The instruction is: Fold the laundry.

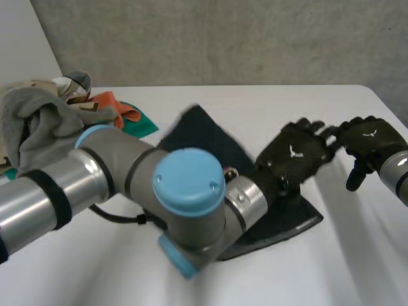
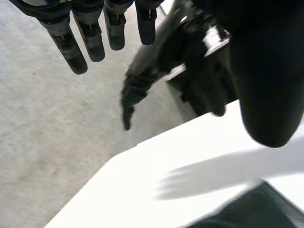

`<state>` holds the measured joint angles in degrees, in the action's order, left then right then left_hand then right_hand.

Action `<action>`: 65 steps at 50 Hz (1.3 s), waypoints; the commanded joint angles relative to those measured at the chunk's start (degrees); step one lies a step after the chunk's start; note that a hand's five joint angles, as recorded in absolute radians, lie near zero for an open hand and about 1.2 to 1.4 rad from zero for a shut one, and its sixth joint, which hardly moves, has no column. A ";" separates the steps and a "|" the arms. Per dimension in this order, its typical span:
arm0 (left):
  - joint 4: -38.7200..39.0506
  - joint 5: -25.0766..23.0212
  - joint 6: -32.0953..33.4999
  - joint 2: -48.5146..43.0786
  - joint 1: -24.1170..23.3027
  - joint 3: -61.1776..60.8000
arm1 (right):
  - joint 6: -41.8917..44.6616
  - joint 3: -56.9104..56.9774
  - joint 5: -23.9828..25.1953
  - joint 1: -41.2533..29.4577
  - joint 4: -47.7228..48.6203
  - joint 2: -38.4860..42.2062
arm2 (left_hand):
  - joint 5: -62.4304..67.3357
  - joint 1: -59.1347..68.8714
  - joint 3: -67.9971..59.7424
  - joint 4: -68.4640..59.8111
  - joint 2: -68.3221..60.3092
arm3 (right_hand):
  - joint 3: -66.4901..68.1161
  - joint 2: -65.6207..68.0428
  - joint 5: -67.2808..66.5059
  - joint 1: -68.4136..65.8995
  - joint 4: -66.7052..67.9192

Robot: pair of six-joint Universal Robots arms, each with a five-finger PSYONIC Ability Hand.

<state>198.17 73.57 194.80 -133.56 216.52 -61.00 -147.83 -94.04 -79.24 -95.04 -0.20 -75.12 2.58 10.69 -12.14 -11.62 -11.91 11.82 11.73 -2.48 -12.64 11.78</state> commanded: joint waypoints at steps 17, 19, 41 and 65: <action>-13.94 3.52 1.37 19.13 29.30 -14.06 | -2.11 -6.15 0.58 -10.25 -3.85 -3.54 | -2.58 -0.69 2.14 1.62 1.91 | -1.82 -1.73 2.48 2.64 -1.78; -17.10 1.50 3.38 16.85 32.54 -13.97 | -2.37 -7.46 -0.03 -11.74 -0.44 -2.49 | -2.58 -0.69 2.14 1.62 1.91 | -1.82 -1.73 2.48 2.64 -1.78; -29.42 -6.16 16.40 3.13 33.35 -12.74 | -4.39 -4.58 -9.79 -18.43 13.82 12.72 | 23.96 25.84 -24.40 -24.92 -24.63 | 15.44 15.52 -14.78 -14.62 15.48; -7.02 17.31 3.48 21.50 13.85 -22.58 | -5.18 49.47 -7.60 -15.97 22.17 38.55 | 67.42 69.31 -67.86 -68.38 -68.09 | 68.18 68.27 -67.52 -67.36 68.22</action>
<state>184.32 87.26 197.83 -110.45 236.43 -82.07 -151.67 -57.11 -87.11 -110.70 20.84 -45.20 20.17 67.41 -68.01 -68.69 -68.51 67.92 66.47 -56.35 -61.85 68.28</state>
